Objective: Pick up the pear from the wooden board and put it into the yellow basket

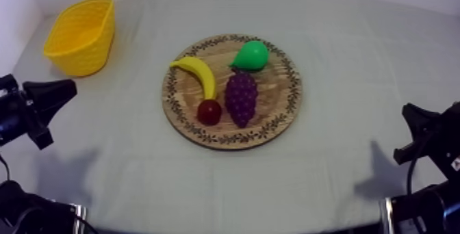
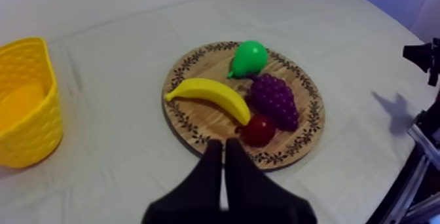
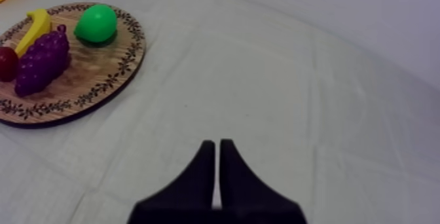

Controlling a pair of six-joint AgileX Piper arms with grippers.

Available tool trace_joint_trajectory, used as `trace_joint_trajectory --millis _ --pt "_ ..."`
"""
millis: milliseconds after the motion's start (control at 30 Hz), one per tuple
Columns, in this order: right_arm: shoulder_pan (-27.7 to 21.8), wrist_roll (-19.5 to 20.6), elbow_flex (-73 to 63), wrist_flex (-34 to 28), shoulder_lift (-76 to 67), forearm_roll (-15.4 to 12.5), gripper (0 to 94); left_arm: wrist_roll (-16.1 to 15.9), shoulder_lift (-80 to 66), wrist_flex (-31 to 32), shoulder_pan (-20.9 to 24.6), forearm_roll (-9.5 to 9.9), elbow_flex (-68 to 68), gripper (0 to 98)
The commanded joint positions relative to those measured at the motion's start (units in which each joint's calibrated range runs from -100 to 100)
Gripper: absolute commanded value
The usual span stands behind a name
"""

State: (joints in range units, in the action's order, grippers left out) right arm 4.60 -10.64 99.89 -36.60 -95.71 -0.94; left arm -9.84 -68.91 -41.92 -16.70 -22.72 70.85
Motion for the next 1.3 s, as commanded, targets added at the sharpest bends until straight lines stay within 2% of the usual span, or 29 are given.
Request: trace_joint_trajectory --millis 0,100,167,233,400,500,767,967,1267 --pt "0.0 0.0 0.0 0.0 0.0 0.0 0.4 -0.4 6.8 -0.6 -0.1 -0.27 -4.4 0.0" --pt "0.0 0.0 0.0 0.0 0.0 0.0 0.4 -0.8 12.3 -1.7 -0.3 -0.48 -8.8 0.0" --pt "0.0 0.0 0.0 0.0 0.0 0.0 0.4 -0.3 16.1 -2.5 -0.6 0.05 -11.8 0.0" --pt "0.0 0.0 0.0 0.0 0.0 0.0 0.4 1.6 20.0 -3.9 -1.3 1.74 -15.4 0.0" --pt "0.0 0.0 0.0 0.0 0.0 0.0 0.4 8.2 30.0 -9.5 -3.6 7.37 -25.6 0.0" --pt "0.0 0.0 0.0 0.0 0.0 0.0 0.4 10.5 35.9 -12.5 -4.9 9.43 -31.4 0.0" --pt "0.0 0.0 0.0 0.0 0.0 0.0 0.4 14.7 51.1 -19.0 -6.6 11.83 -46.6 0.0" --pt "0.0 0.0 0.0 0.0 0.0 0.0 0.4 19.6 63.3 -24.2 -9.1 15.21 -60.2 0.0" --pt "0.0 0.0 0.0 0.0 0.0 0.0 0.4 21.8 83.1 -30.7 -10.4 16.15 -81.7 0.0"
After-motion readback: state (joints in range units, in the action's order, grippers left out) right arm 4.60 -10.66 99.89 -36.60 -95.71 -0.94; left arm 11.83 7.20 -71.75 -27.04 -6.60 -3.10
